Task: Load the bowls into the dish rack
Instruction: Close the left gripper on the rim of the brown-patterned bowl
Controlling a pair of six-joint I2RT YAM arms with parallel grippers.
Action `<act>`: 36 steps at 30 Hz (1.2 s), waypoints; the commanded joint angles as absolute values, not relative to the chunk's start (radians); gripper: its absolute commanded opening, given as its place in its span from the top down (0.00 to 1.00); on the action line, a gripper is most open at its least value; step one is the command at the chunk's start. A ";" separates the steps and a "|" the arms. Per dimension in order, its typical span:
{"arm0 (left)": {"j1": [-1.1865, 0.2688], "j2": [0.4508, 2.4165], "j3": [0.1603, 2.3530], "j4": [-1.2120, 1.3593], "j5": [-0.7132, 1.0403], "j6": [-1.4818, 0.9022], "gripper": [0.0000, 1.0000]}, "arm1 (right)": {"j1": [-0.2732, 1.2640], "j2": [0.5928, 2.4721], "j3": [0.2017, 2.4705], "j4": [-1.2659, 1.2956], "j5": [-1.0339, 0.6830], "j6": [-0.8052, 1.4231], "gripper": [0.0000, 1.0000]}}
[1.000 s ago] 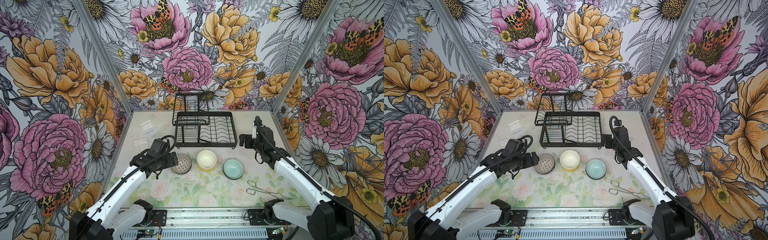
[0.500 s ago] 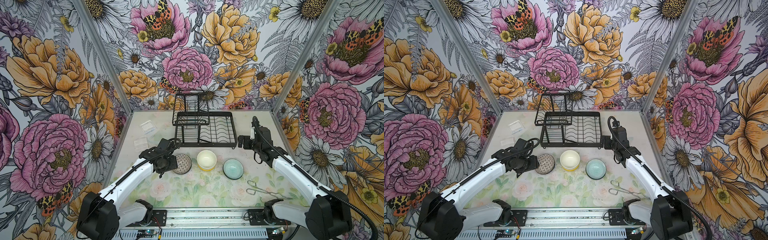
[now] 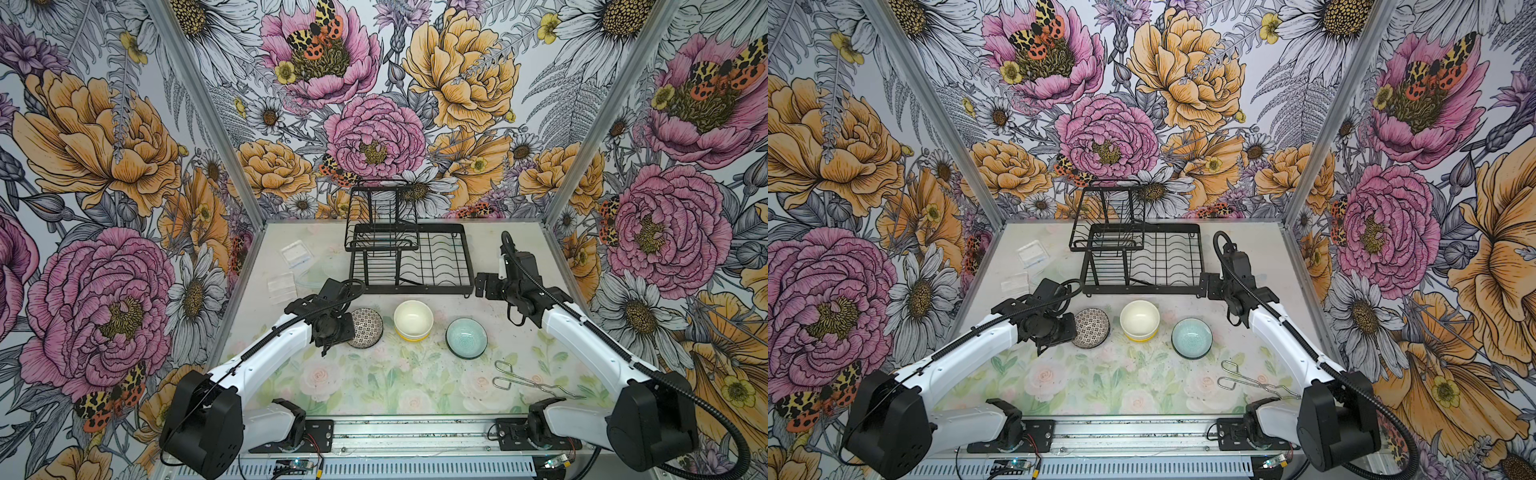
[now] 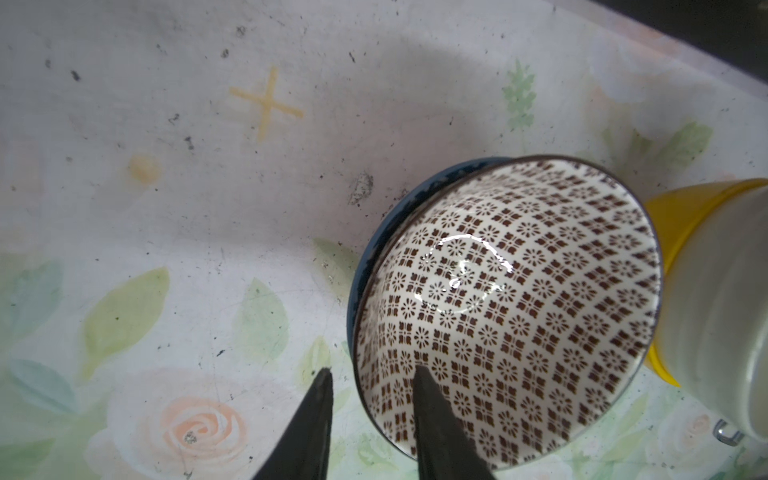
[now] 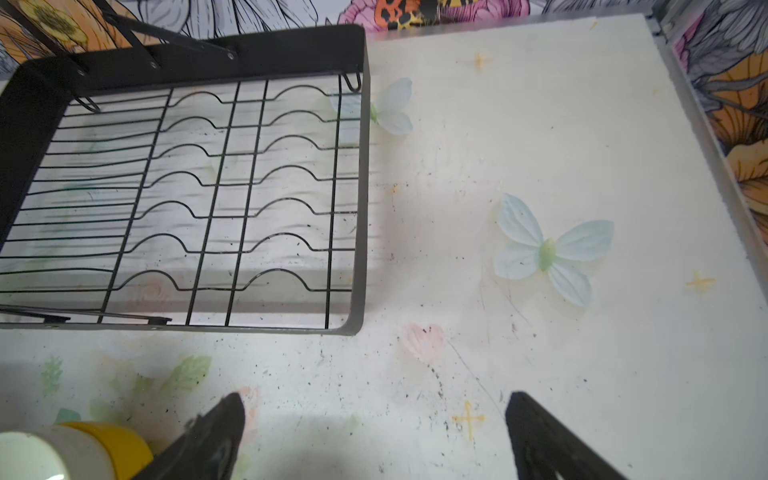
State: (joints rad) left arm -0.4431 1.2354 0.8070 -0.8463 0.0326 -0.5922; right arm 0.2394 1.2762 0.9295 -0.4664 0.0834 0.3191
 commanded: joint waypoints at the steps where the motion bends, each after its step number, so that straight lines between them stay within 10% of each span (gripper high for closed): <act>1: -0.435 1.240 0.799 -0.810 0.060 -0.574 0.69 | 0.246 1.345 1.050 -0.646 0.092 0.352 0.01; 36: -0.424 1.235 0.779 -0.788 0.078 -0.557 0.98 | 0.248 1.317 1.060 -0.684 0.095 0.361 0.01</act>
State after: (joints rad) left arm -0.4271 1.2423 0.7815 -0.7727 0.0471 -0.5770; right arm 0.2420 1.3415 1.0595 -0.6811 0.0814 0.3447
